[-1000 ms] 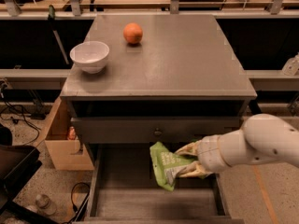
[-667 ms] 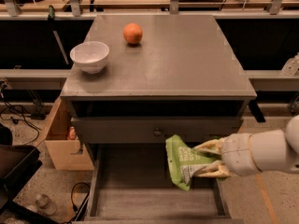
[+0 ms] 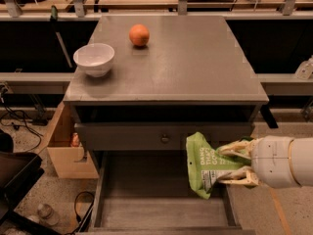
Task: Pick green rice chip bag from middle drawer and place on counter
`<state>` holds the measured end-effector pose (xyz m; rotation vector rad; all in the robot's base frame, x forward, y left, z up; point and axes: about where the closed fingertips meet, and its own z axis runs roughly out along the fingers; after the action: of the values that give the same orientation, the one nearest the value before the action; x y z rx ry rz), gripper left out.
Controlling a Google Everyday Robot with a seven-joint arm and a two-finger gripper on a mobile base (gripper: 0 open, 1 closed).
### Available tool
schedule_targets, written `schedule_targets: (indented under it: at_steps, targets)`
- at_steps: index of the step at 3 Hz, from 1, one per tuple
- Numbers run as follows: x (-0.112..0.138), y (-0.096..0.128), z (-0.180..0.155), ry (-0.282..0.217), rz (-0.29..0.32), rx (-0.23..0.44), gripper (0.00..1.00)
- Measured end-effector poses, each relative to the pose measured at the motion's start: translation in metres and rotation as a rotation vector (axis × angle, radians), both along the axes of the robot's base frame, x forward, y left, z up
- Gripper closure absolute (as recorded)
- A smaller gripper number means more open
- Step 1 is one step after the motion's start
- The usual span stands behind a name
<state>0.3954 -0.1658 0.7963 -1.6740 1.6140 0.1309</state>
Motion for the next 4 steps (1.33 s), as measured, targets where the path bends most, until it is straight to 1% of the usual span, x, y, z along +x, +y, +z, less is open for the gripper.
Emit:
schedule_targets:
  at_steps: [1,2,3,4]
  targets:
    - [0.017,-0.005,0.022,-0.081,-0.04,-0.038,1.0]
    - [0.046,-0.02,0.068,-0.193,-0.064,-0.124,1.0]
    - [0.097,-0.037,0.13,-0.306,-0.057,-0.194,1.0]
    - [0.149,-0.03,0.145,-0.327,0.066,-0.178,1.0]
